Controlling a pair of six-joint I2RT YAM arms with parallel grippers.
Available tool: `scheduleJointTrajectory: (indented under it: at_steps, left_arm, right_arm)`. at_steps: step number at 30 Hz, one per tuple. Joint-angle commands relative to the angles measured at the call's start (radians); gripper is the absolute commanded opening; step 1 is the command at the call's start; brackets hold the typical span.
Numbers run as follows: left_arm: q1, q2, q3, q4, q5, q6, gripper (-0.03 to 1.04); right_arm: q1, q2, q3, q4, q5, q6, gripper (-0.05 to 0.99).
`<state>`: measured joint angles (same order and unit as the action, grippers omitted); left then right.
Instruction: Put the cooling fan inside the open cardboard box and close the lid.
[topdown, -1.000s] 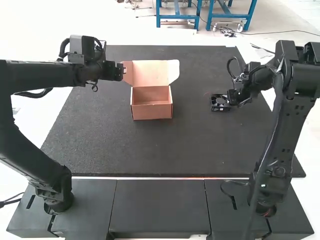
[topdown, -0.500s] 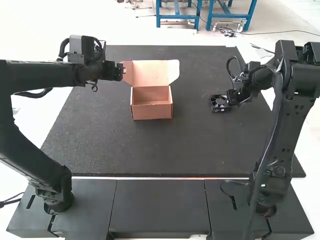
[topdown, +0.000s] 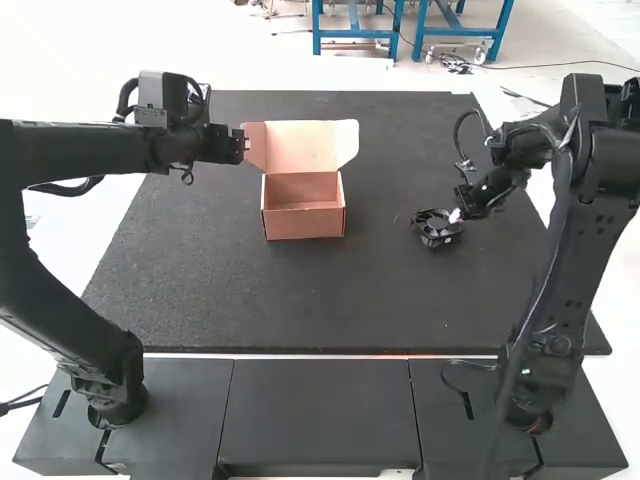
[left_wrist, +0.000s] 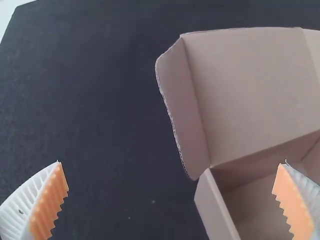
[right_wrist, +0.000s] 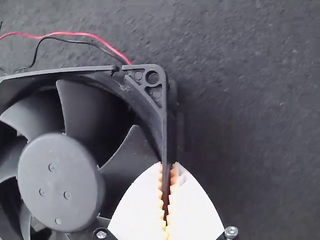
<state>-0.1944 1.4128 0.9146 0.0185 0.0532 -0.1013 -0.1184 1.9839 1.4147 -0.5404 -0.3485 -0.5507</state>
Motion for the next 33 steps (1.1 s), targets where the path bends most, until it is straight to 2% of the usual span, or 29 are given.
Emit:
scheduleJointTrajectory:
  at_steps: [1,4,8,12,15,19,24,25,27,33]
  left_arm:
    - [0.009,-0.014,0.032,-0.009,0.008,0.014,0.96]
    - [0.009,-0.023,0.03,-0.019,0.01,0.02,0.96]
    - [0.009,-0.026,0.024,-0.015,0.011,0.018,0.96]
    - [0.006,-0.026,0.024,-0.011,0.011,0.015,0.96]
    - [0.003,-0.029,0.026,-0.009,0.011,0.009,0.96]
    - [0.001,-0.037,0.027,-0.005,0.01,-0.001,0.96]
    - [0.001,-0.041,0.03,-0.003,0.005,-0.029,0.96]
    - [0.0,-0.043,0.03,-0.003,0.002,-0.032,0.96]
    - [-0.002,-0.046,0.032,0.003,0.0,-0.048,0.96]
    - [-0.002,-0.049,0.038,0.005,-0.006,-0.052,0.96]
  right_arm:
    - [-0.018,-0.119,0.023,-0.127,-0.119,-0.127,-0.02]
    - [-0.017,-0.2,0.009,-0.296,-0.158,-0.204,-0.02]
    - [-0.006,-0.309,-0.037,-0.372,-0.218,-0.215,-0.02]
    - [0.077,-0.375,-0.054,-0.388,-0.244,-0.164,-0.02]
    - [0.189,-0.382,-0.048,-0.38,-0.257,-0.083,-0.02]
    - [0.332,-0.381,-0.036,-0.248,-0.259,0.08,-0.02]
    - [0.508,-0.375,-0.043,0.096,-0.216,0.402,-0.02]
    - [0.533,-0.37,-0.04,0.151,-0.204,0.442,-0.02]
    - [0.577,-0.349,-0.022,0.191,-0.181,0.488,-0.02]
    - [0.658,-0.269,0.015,0.243,-0.098,0.534,-0.02]
